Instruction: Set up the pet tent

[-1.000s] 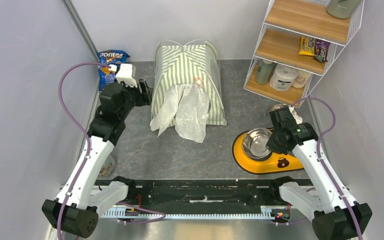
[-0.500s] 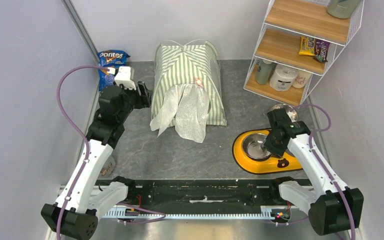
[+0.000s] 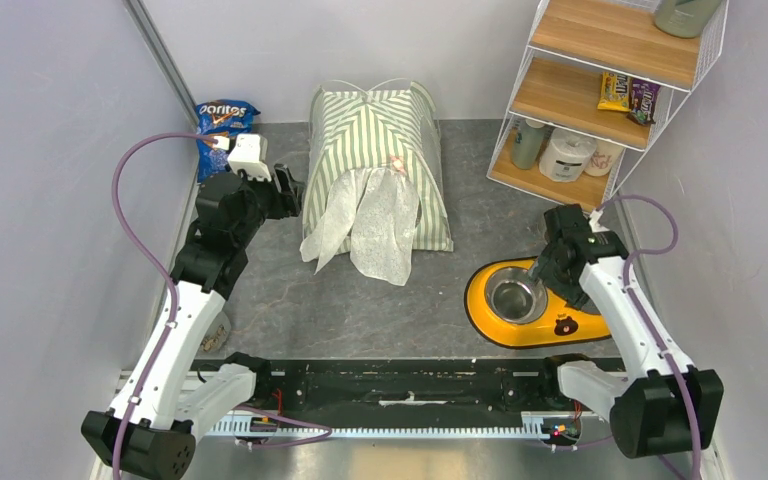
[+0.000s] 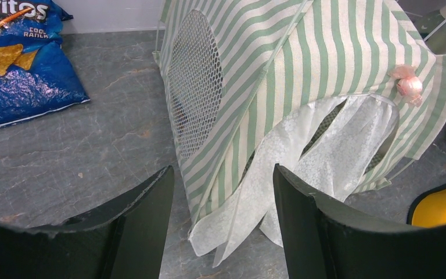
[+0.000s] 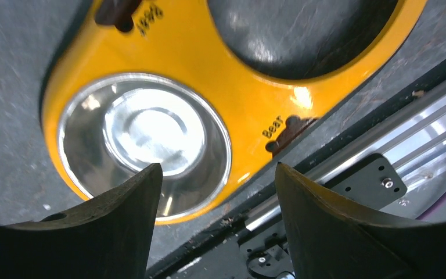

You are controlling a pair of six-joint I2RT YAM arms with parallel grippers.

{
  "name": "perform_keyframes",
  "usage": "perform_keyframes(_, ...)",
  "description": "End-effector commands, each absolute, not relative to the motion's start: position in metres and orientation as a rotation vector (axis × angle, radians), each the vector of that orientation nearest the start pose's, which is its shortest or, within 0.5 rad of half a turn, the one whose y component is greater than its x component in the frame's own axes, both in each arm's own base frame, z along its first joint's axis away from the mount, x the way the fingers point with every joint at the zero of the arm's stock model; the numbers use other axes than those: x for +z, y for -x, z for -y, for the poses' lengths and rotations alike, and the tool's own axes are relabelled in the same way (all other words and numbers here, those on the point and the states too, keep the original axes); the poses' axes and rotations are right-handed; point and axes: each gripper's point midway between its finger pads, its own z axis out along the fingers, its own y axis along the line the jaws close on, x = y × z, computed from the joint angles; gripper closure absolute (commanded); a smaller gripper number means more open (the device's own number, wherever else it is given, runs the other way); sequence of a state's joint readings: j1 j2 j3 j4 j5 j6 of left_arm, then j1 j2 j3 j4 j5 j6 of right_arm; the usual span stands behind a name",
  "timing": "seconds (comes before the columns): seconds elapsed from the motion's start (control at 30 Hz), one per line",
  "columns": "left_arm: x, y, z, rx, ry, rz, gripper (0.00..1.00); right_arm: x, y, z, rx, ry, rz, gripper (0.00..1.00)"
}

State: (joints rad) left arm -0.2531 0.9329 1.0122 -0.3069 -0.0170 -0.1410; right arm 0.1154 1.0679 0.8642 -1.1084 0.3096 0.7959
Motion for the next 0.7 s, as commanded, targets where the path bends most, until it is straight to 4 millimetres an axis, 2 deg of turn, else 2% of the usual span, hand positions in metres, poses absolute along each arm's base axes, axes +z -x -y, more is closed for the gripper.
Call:
perform_keyframes(0.0, 0.320, -0.323, 0.088, -0.285, -0.089, -1.770, 0.31, 0.128, -0.227, 0.033, -0.295, -1.013, -2.434, 0.24)
perform_keyframes(0.1, 0.319, -0.323, 0.088, -0.285, -0.089, -1.773, 0.31, 0.127, -0.258, 0.048, -0.278, -1.038, -2.356, 0.31)
perform_keyframes(0.2, 0.318, -0.323, 0.088, -0.284, -0.090, -1.776, 0.31, 0.126, -0.296, 0.044, -0.168, -0.948, -2.310, 0.40)
perform_keyframes(0.27, 0.317, -0.323, 0.088, -0.281, -0.094, -1.776, 0.31, 0.125, -0.316, 0.034, -0.103, -0.862, -2.348, 0.45)
perform_keyframes(0.47, 0.319, -0.323, 0.092, -0.292, -0.127, -1.775, 0.31, 0.119, -0.352, 0.041, -0.225, -0.679, -2.432, 0.46)
perform_keyframes(0.53, 0.321, -0.323, 0.094, -0.299, -0.140, -1.782, 0.31, 0.114, -0.364, 0.039, -0.240, -0.599, -2.462, 0.46)
perform_keyframes(0.6, 0.322, -0.323, 0.096, -0.302, -0.155, -1.786, 0.31, 0.103, -0.375, 0.027, -0.263, -0.466, -2.511, 0.46)
perform_keyframes(0.67, 0.323, -0.325, 0.096, -0.298, -0.167, -1.789, 0.31, 0.095, -0.382, 0.026, -0.319, -0.401, -2.538, 0.45)
